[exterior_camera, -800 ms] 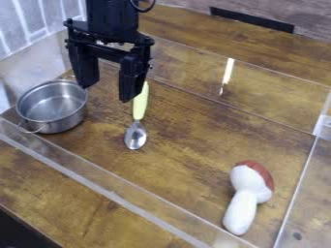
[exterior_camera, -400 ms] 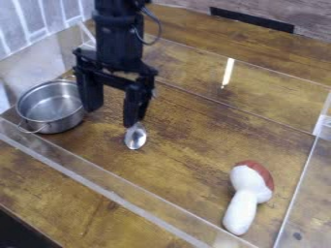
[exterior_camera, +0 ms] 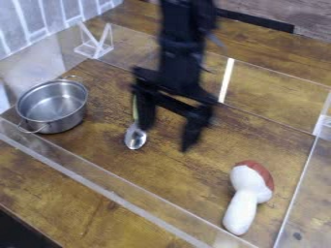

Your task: Put the mushroom in the silver pot

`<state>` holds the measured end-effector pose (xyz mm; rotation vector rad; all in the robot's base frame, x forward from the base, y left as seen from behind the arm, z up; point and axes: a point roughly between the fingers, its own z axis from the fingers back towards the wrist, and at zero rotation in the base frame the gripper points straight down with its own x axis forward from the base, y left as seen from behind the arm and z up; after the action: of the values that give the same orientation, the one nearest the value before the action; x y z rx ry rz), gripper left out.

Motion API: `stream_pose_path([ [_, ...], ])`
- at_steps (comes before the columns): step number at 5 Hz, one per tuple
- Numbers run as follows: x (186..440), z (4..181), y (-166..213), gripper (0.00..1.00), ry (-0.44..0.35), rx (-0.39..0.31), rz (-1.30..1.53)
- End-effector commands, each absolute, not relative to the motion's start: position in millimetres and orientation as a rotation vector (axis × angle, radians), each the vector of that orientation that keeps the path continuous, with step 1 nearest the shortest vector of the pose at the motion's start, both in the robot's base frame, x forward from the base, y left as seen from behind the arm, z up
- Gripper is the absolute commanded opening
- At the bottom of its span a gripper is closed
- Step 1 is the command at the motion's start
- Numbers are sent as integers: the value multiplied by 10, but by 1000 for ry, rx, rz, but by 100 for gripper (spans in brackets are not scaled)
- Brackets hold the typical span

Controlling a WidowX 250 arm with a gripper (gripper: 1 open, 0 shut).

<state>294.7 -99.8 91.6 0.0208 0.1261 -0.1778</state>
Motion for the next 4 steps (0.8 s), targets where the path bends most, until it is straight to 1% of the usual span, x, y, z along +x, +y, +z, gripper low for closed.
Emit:
stream_pose_path([
  [1,3031,1041,-1446,100,48,20,-140],
  [2,3090,992,-1469,100,35,33,-172],
  [4,3195,876,-1483,100,39,39,-194],
])
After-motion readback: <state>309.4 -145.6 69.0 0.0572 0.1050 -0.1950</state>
